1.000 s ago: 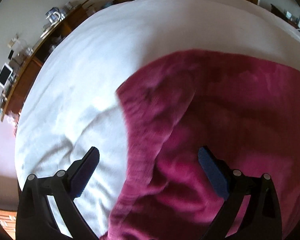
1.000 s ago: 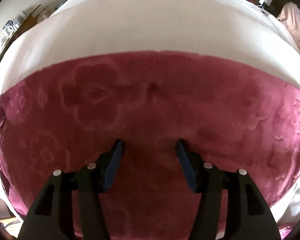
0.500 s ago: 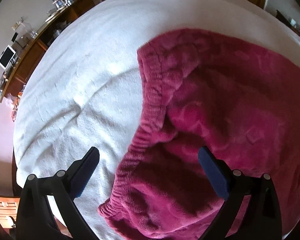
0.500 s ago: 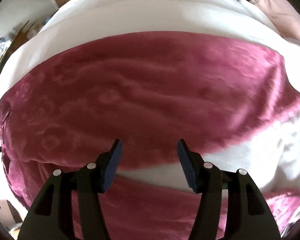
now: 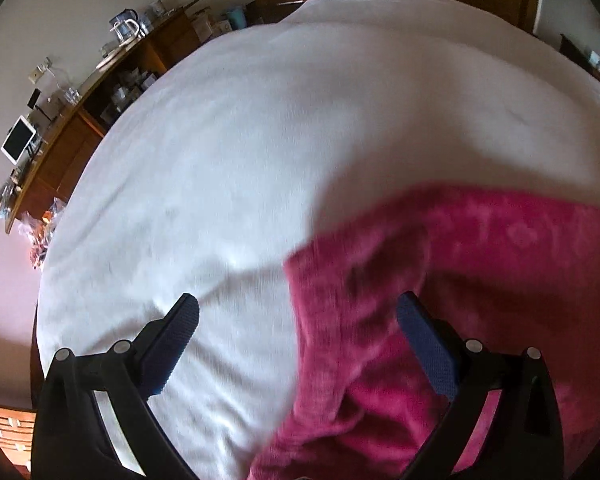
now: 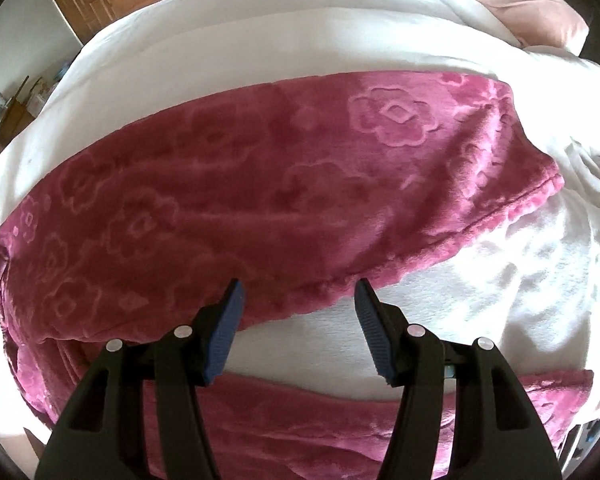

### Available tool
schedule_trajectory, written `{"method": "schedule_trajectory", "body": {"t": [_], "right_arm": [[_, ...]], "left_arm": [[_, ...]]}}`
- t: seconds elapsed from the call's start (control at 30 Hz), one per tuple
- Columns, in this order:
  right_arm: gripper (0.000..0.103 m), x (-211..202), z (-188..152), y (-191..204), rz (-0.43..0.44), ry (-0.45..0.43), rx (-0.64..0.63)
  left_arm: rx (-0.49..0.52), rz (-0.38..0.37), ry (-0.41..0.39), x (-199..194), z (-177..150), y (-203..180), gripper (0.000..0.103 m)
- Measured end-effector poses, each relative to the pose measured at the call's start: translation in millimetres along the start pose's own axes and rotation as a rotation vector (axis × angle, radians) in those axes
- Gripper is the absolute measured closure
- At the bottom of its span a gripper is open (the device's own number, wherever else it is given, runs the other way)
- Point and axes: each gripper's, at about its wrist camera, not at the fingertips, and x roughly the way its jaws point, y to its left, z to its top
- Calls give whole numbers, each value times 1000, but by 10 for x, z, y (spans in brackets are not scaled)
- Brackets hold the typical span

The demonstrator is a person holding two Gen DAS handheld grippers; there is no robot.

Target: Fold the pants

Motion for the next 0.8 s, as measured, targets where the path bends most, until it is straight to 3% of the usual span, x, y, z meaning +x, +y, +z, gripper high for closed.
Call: {"method": "schedule_trajectory", "body": {"t": [0.2,0.4,0.6,0.67,0.73,0.8], "right_arm": [[44,132,-24,-27,19,20,-13],[44,190,-3,-8,14,38,-18],[44,259,79,-69,2,43,-5],[44,271,102,-72,3,42,-2],[44,289,146,-80,10,40,1],[44,298,195,-102,19,39,12]], "left_arm": [[106,-60,39,290,307,-184,5],[151,-140,100,591,394,-311,7],[152,-245,147,668,462,-367,44],[143,-253,149,647,480,-361,65],[129,-282,152,588,472,-356,79],[120,-290,142,496,464,-363,86]]}}
